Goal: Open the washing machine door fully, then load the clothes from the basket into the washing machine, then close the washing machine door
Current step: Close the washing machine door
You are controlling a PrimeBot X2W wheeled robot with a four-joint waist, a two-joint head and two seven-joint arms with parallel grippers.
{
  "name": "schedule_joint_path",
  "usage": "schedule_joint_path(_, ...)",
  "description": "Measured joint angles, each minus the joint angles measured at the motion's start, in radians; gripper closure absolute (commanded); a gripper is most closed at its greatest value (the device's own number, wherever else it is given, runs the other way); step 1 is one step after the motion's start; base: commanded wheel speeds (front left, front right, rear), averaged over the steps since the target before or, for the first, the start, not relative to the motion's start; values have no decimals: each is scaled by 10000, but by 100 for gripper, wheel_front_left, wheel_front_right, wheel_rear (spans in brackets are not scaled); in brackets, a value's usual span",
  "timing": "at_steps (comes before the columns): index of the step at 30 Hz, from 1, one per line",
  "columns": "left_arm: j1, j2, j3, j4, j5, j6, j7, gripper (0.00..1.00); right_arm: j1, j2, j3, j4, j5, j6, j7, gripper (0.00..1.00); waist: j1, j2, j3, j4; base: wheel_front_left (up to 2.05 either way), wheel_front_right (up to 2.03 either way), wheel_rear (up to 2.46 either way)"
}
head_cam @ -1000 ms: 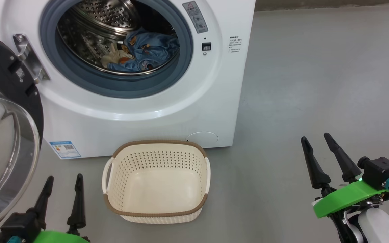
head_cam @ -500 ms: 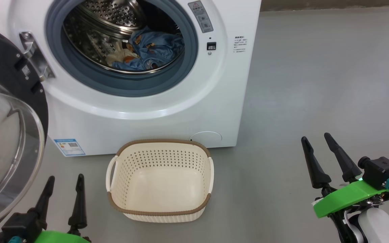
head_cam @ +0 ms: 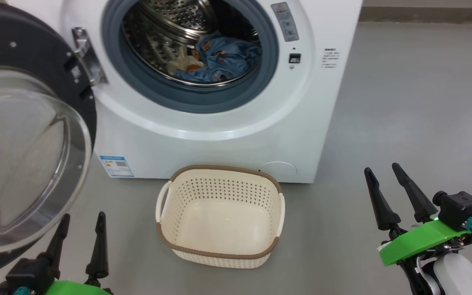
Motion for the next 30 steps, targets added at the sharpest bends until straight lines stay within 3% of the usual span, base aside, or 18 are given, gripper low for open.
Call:
schedule_joint_path(6, 6, 54, -17, 2, 2, 73, 4, 0, 0, 0, 27, 44, 19, 0, 0, 0, -1, 0, -74, 538, 0, 0, 0)
schedule_joint_path(17, 64, 69, -35, -123, 98, 593, 63, 0, 32, 12, 96, 111, 84, 0, 0, 0, 0, 0, -279, 1824, 0, 0, 0)
schedule_joint_path(30, 67, 81, -40, -140, 98, 767, 63, 0, 35, 90, 38, 153, 88, 0, 0, 0, 0, 0, -313, 3245, 0, 0, 0)
